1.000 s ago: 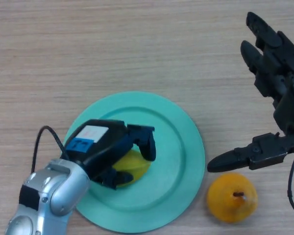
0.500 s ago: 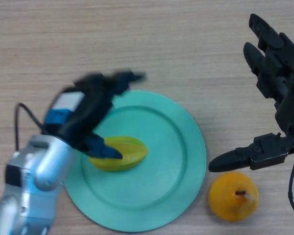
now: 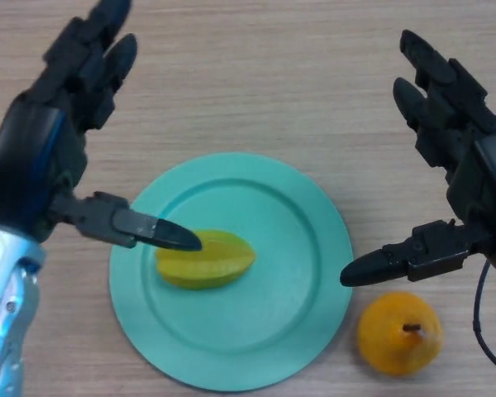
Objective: Pick up the yellow starfruit and place it on the plate
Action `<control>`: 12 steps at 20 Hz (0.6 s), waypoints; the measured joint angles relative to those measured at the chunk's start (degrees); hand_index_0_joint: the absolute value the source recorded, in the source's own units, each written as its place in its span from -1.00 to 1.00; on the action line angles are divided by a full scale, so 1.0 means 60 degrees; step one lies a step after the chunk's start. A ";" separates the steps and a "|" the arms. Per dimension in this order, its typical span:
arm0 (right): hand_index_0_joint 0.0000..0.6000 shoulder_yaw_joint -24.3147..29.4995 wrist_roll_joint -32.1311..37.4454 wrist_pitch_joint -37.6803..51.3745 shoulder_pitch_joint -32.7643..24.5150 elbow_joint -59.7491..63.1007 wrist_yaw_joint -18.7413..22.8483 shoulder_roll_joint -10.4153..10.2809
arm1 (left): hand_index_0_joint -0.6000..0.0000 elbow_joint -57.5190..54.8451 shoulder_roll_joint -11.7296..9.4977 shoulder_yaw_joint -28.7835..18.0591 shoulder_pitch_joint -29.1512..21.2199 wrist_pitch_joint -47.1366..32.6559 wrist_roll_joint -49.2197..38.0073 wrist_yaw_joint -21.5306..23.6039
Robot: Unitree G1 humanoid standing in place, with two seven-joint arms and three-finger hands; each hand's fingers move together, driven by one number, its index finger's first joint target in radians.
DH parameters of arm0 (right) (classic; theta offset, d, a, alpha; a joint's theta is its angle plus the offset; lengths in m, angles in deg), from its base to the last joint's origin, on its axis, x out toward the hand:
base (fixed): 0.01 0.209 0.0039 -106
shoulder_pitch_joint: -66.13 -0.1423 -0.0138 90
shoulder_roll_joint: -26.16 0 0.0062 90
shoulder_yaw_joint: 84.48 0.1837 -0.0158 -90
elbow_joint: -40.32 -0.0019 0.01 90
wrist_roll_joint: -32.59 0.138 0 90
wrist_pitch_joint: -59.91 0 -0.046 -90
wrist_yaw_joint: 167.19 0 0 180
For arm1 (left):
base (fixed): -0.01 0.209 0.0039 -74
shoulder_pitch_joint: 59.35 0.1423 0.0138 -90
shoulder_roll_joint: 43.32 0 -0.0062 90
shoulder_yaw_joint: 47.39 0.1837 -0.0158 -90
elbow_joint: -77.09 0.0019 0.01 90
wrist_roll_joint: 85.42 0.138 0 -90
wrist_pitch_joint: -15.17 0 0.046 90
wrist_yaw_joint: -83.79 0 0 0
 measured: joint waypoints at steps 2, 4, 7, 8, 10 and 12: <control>-1.00 0.0011 -0.0004 0.0003 -0.0018 0.0001 0.0000 0.0002 | 1.00 -0.0023 -0.0091 -0.0337 0.0431 0.0004 -0.0364 0.0100; -1.00 0.0018 -0.0005 0.0003 -0.0021 0.0002 0.0000 0.0004 | 1.00 -0.0022 -0.0098 -0.0650 0.0778 0.0058 -0.0453 0.0079; -1.00 0.0019 -0.0005 0.0008 0.0004 -0.0003 0.0000 0.0003 | 1.00 -0.0018 -0.0234 -0.1007 0.0751 0.0189 -0.0734 0.0101; -1.00 0.0017 -0.0005 0.0009 0.0031 -0.0002 -0.0001 0.0003 | 1.00 -0.0018 -0.0234 -0.1003 0.0756 0.0189 -0.0734 0.0110; -1.00 0.0016 -0.0006 0.0012 0.0037 -0.0002 0.0000 0.0003 | 1.00 -0.0019 -0.0234 -0.0980 0.0776 0.0189 -0.0734 0.0109; -1.00 0.0016 -0.0006 0.0063 0.0036 -0.0003 0.0000 0.0002 | 1.00 -0.0021 -0.0232 -0.0976 0.0883 0.0189 -0.0733 0.0107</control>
